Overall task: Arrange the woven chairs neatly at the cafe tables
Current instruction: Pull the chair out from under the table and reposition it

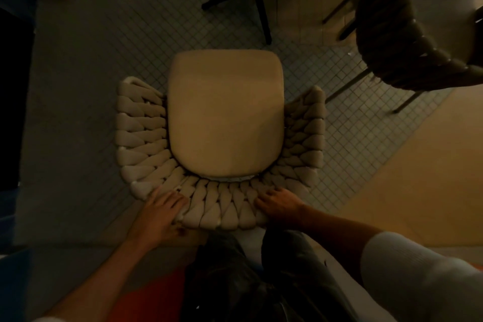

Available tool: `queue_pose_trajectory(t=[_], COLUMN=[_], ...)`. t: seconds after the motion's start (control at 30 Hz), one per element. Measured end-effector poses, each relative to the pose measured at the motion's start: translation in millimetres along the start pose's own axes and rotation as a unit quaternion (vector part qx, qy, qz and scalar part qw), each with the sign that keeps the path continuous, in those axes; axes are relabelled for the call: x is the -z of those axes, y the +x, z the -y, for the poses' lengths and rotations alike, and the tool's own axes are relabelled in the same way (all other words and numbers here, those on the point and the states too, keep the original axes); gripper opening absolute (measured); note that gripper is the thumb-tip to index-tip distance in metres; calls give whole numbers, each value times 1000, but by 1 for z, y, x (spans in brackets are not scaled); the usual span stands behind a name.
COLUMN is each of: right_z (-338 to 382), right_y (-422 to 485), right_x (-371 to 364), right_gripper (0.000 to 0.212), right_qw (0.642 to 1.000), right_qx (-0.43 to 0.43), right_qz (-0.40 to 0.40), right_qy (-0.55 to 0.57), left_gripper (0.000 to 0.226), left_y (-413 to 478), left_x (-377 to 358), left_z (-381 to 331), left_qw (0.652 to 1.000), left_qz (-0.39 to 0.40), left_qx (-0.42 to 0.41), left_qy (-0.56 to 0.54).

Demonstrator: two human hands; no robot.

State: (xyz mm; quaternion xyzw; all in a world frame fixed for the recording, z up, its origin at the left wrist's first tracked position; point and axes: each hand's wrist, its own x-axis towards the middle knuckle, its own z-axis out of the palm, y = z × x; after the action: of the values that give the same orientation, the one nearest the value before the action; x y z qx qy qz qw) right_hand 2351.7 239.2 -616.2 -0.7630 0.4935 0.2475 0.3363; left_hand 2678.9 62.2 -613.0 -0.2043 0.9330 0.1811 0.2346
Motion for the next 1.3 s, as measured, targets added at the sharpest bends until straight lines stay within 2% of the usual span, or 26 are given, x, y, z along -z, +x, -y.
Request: queue_pose_trajectory(t=[0.13, 0.27, 0.43, 0.6, 0.8, 0.87, 0.93, 0.97, 1.03, 1.1, 1.2, 1.3], right_z=[-9, -25, -73, -117, -138, -149, -163, -171, -189, -204, -218, -224], right_y=[-7, -13, -46, -70, -80, -86, -93, -97, -105, -104, -91, -75], right_x=[-16, -18, -28, -31, -14, -6, 6, 12, 21, 27, 36, 46], right_gripper=[64, 59, 62, 74, 78, 72, 64, 61, 40, 22, 35, 57], right_qw=[999, 998, 997, 997, 999, 997, 988, 977, 942, 900, 854, 814], right_qx=[-35, -22, -30, -40, -3, -25, -65, -84, -117, -166, -285, -386], right_qz=[-17, -45, -72, -60, -9, -36, -106, -161, -271, -359, -401, -387], right_qy=[-9, 38, 6, -7, 33, 62, 91, 111, 160, 185, 168, 196], left_gripper=[102, 77, 82, 81, 82, 83, 80, 70, 48, 36, 37, 54], left_y=[28, 36, 64, 97, 98, 92, 83, 78, 70, 66, 68, 86], left_x=[3, 3, 13, 22, 27, 37, 49, 55, 65, 74, 80, 76], left_z=[-20, -42, -87, -130, -115, -102, -87, -78, -60, -40, -6, 34], left_qw=[997, 995, 990, 983, 969, 961, 943, 933, 903, 861, 778, 723], left_qz=[56, 26, 48, 69, 107, 106, 88, 59, -37, -168, -298, -322], left_qx=[-26, -18, 5, 46, 74, 99, 138, 158, 218, 293, 409, 462], left_qy=[-41, -97, -133, -165, -212, -237, -290, -318, -369, -380, -372, -400])
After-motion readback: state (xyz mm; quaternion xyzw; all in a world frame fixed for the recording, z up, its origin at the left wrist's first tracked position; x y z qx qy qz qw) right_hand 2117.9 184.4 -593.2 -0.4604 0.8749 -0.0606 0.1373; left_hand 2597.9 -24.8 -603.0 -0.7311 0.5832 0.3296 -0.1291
